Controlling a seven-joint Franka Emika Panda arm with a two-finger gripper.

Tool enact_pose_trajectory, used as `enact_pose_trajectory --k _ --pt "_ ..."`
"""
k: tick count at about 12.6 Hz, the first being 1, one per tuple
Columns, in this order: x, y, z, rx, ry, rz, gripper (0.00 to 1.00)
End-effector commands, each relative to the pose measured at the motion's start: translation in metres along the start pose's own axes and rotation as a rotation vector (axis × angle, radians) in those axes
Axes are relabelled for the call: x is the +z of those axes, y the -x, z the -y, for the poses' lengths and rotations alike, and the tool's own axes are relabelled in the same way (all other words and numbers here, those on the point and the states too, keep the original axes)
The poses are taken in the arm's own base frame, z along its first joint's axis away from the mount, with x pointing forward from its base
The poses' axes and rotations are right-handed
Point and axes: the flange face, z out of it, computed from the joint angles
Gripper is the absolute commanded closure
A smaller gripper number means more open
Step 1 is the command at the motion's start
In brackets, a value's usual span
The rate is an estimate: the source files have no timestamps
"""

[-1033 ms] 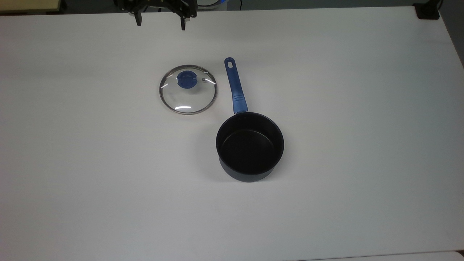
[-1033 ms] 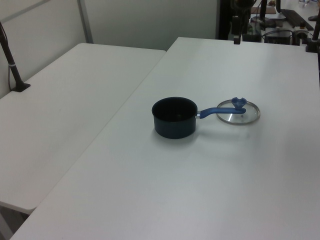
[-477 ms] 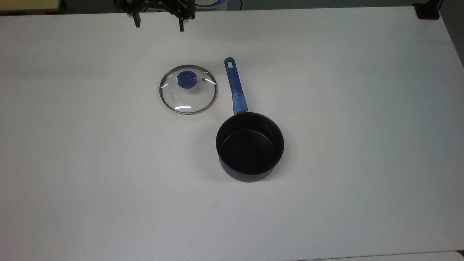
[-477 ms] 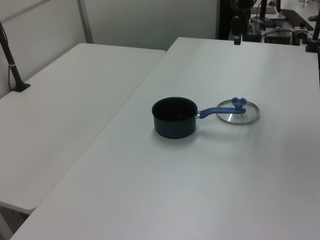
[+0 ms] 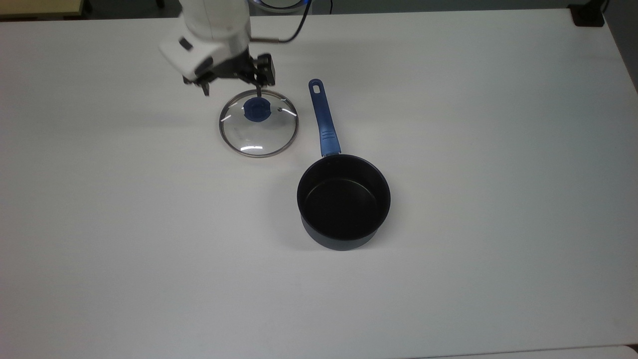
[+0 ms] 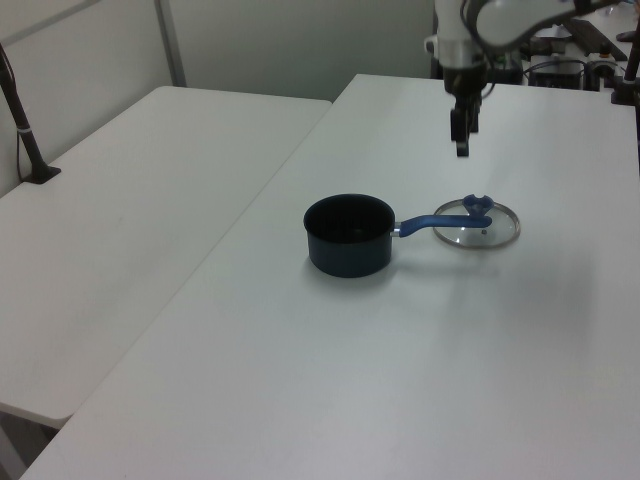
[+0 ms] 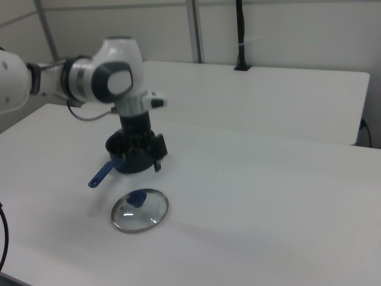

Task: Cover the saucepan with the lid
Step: 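Lower the gripper onto the blue knob of the glass lid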

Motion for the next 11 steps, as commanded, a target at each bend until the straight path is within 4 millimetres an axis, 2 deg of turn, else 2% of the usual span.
enact_pose_trajectory --k 1,4,7,11 --pt "0.053 0.018 0.01 -0.038 -0.006 -0.001 0.0" --pt "0.086 0.011 0.014 -0.052 0.004 0.042 0.0" --pt "0.1 0.01 0.026 -0.072 0.007 0.053 0.05" --pt "0.104 0.007 0.037 -0.083 0.01 0.055 0.07"
